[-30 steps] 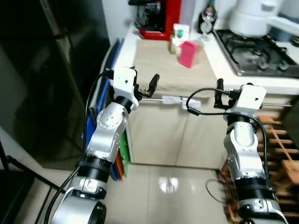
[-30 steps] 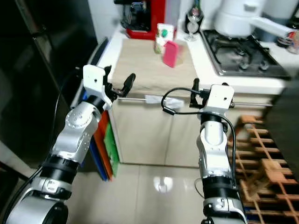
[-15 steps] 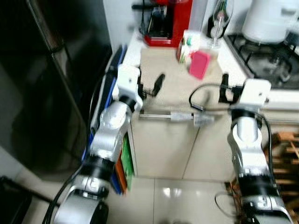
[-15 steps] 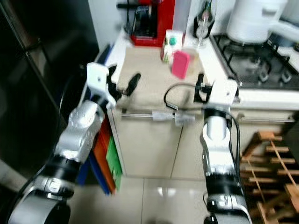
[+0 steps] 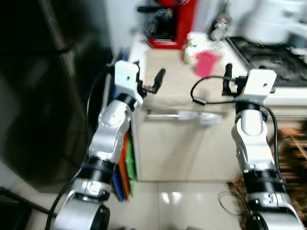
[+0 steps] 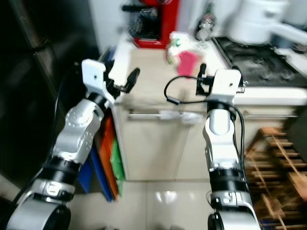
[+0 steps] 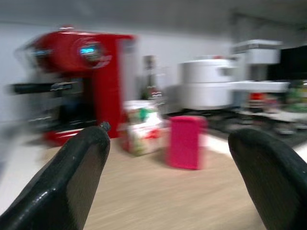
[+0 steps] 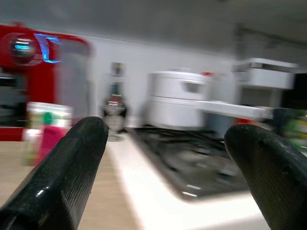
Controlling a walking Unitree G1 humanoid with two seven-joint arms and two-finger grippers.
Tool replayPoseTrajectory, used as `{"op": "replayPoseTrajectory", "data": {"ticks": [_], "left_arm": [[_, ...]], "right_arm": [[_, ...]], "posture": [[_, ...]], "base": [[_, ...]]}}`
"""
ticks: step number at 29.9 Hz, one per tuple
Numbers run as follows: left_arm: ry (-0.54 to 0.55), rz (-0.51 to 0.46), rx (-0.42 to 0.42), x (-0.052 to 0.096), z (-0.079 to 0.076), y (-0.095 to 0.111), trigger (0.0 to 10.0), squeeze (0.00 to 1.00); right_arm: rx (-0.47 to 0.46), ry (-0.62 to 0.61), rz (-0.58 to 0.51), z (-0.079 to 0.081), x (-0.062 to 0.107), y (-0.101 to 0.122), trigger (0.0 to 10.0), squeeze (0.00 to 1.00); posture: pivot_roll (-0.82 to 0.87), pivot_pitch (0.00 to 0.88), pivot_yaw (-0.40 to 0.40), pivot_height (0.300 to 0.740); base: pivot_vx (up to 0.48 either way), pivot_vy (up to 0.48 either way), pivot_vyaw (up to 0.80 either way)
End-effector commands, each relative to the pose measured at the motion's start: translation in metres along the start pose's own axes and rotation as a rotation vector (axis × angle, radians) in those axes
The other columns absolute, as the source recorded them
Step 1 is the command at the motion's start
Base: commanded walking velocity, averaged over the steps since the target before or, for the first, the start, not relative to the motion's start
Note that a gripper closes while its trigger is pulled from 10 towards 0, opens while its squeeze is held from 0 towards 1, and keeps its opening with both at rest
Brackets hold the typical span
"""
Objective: Restocking fridge
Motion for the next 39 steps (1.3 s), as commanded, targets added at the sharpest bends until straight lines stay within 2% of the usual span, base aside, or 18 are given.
{"op": "replayPoseTrajectory", "data": {"ticks": [1,6,8,9,11,12,13,15,18,22,25,29,31,39], "left_arm": [[-0.004,-0.013,-0.010,-0.002,-0.003,0.006,10.0,0.00],[0.023,0.013,-0.015,0.001,-0.001,0.001,10.0,0.00],[0.142,0.120,0.056,0.021,0.011,-0.018,10.0,0.00],[0.201,0.170,0.068,0.036,0.019,-0.027,10.0,0.00],[0.258,0.221,0.067,0.056,0.027,-0.034,10.0,0.00],[0.258,0.221,0.067,0.056,0.027,-0.034,10.0,0.00],[0.279,0.213,0.005,0.071,0.033,-0.026,10.0,0.00],[0.287,0.201,-0.065,0.076,0.035,-0.017,10.0,0.00],[0.299,0.197,-0.091,0.086,0.035,-0.010,10.0,0.00],[0.306,0.293,-0.091,0.119,0.036,-0.018,10.0,0.00],[0.308,0.288,-0.090,0.118,0.035,-0.015,10.0,0.00],[0.214,0.186,-0.066,0.092,0.021,0.004,10.0,0.00],[0.205,0.135,-0.070,0.082,0.022,0.014,10.0,0.00],[0.218,0.122,-0.062,0.077,0.026,0.017,10.0,0.00]], "right_arm": [[0.002,0.007,-0.015,0.003,-0.001,0.005,10.0,0.00],[-0.011,-0.017,-0.007,-0.002,0.006,0.002,10.0,0.00],[-0.010,-0.029,-0.001,-0.006,0.022,0.001,10.0,0.00],[-0.004,-0.023,0.014,-0.006,0.032,0.000,10.0,0.00],[0.004,-0.010,0.034,-0.007,0.047,-0.002,10.0,0.00],[0.004,-0.010,0.034,-0.007,0.047,-0.002,10.0,0.00],[0.015,0.016,0.043,-0.006,0.063,0.000,10.0,0.00],[0.021,0.042,0.062,-0.005,0.071,0.001,10.0,0.00],[0.015,0.047,0.083,-0.007,0.079,0.002,10.0,0.00],[0.009,0.099,0.145,-0.003,0.103,0.002,10.0,0.00],[0.004,0.111,0.169,-0.003,0.112,0.001,10.0,0.00],[0.008,0.132,0.150,0.004,0.103,0.005,10.0,0.00],[0.001,0.122,0.120,0.006,0.096,0.012,10.0,0.00],[-0.008,0.112,0.119,0.007,0.094,0.013,10.0,0.00]], "posture": [[-0.16,0.011,0.036,0.735],[-0.16,0.012,0.037,0.735],[-0.16,0.013,0.043,0.735],[-0.16,0.014,0.044,0.735],[-0.16,0.022,0.041,0.735],[-0.16,0.022,0.041,0.735],[-0.15,0.025,0.033,0.735],[-0.14,0.020,0.030,0.735],[-0.15,0.012,0.029,0.735],[-0.15,0.007,0.026,0.735],[-0.14,0.000,0.014,0.735],[-0.15,0.000,0.015,0.735],[-0.14,0.000,0.020,0.735],[-0.15,0.000,0.023,0.735]], "base": [[0.000,0.000,0.00],[0.000,0.000,0.00],[0.000,0.000,0.00],[0.000,0.000,0.00],[0.000,0.000,0.00],[0.000,0.000,0.00],[0.000,0.000,0.00],[0.000,0.000,0.00],[0.000,0.000,0.00],[0.000,0.000,0.00],[0.000,0.000,0.00],[0.441,0.000,0.00],[0.480,0.000,0.00],[0.480,0.000,0.00]]}}
Point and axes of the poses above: a point about 5 cm out from each wrist's last joint towards the gripper, its own x axis pointing back from the gripper into the wrist, its own y axis along the axis of the wrist's last joint, z = x × y, the point moved 3 cm from there along -x, pointing out of the wrist towards the gripper, and after that the axes turned 15 degrees about -x, right-handed, at the moved point
